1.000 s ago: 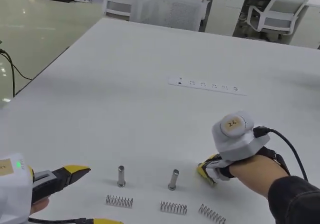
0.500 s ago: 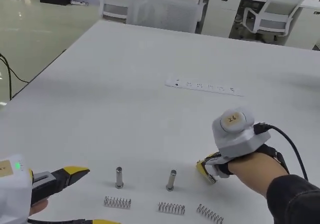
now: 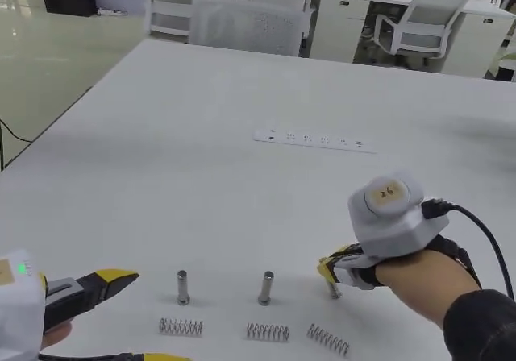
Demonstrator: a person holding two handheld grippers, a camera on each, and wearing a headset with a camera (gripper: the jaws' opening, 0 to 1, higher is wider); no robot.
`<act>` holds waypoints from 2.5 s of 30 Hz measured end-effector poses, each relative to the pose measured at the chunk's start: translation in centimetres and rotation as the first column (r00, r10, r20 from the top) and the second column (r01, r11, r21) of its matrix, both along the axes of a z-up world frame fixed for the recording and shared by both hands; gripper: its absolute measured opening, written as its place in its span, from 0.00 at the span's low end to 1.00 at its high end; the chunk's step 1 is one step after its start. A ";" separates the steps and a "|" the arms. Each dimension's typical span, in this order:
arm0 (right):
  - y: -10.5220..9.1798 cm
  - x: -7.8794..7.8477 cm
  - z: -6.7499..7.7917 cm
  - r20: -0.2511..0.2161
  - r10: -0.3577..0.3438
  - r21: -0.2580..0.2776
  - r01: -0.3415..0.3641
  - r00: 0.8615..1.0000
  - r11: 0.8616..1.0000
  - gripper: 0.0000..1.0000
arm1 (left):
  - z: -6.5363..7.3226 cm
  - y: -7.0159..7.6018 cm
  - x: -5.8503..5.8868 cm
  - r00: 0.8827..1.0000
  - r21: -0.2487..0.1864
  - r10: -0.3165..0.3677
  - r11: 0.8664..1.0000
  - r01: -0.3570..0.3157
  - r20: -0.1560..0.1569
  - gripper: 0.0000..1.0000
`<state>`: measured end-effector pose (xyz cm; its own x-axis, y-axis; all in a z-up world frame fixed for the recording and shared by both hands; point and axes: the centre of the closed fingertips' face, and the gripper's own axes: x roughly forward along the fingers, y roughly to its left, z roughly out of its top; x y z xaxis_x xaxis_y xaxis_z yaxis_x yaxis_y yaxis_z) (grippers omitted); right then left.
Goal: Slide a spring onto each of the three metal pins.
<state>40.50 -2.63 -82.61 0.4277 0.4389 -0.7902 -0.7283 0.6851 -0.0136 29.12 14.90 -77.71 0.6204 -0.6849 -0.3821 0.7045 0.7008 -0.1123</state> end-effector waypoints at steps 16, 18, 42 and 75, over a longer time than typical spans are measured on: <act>-0.2 -1.1 0.4 0.016 0.002 0.016 -0.002 1.000 1.000 0.05 | 0.1 -0.3 -0.1 1.000 0.005 -0.011 1.000 0.011 0.005 0.72; -0.2 -1.3 0.4 0.016 0.003 0.018 -0.004 1.000 1.000 0.05 | 0.2 -0.2 -0.1 1.000 0.006 -0.011 1.000 0.011 0.005 0.72; -0.1 -2.3 0.4 0.019 0.023 0.028 -0.023 1.000 0.999 0.05 | 0.3 -0.5 -0.3 1.000 0.010 -0.019 1.000 0.019 0.007 0.72; -0.4 -2.7 0.4 0.040 0.035 0.026 -0.036 0.999 0.999 0.16 | 0.3 -0.6 -0.4 1.000 0.010 -0.022 1.000 0.022 0.005 0.72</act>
